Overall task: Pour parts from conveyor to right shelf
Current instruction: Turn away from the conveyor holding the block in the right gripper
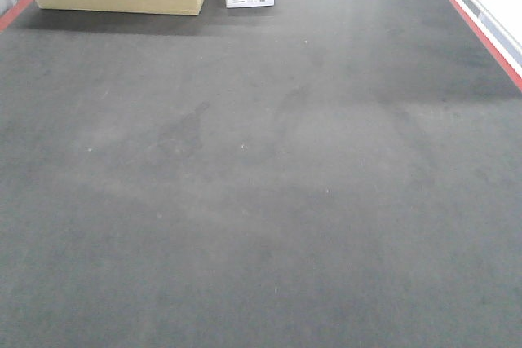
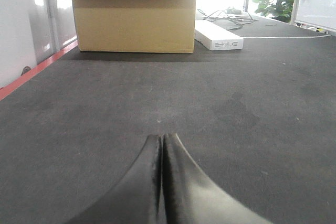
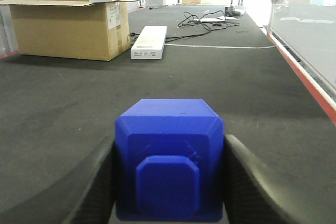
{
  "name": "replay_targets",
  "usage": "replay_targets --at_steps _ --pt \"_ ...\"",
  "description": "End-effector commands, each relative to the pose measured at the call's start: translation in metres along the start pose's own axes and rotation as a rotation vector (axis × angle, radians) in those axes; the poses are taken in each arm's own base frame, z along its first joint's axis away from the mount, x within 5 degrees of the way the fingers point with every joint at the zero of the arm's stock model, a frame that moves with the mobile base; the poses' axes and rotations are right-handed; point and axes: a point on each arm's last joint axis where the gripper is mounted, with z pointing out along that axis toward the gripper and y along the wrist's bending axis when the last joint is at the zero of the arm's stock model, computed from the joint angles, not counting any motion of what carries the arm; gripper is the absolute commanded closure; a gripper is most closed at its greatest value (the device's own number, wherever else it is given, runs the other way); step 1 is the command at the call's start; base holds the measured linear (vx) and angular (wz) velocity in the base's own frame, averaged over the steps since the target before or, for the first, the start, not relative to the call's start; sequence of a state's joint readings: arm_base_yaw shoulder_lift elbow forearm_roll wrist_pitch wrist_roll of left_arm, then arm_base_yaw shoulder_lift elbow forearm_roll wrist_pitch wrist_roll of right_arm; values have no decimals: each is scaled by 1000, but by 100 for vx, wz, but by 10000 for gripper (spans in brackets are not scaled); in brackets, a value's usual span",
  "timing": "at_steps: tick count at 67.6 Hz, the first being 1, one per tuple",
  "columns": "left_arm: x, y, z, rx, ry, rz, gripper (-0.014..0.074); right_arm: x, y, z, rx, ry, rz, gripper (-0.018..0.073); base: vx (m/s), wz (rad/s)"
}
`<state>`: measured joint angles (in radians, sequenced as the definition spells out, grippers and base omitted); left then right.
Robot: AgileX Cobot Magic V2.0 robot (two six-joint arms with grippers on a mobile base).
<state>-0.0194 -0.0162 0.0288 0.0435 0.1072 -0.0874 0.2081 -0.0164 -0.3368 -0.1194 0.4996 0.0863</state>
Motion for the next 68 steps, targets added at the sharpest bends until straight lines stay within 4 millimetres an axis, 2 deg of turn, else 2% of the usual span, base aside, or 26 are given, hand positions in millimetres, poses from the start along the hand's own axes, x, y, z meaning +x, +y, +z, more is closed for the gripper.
replay_targets --at_steps 1,33,68 --pt "2 0 0 7 -55 -8 603 -14 0 -2 0 -89 -12 523 -11 4" --pt "2 0 0 7 -55 -8 603 -14 0 -2 0 -89 -12 523 -25 -2" --pt "2 0 0 7 -54 -8 603 -15 0 -2 -2 -92 -6 523 -40 -10"
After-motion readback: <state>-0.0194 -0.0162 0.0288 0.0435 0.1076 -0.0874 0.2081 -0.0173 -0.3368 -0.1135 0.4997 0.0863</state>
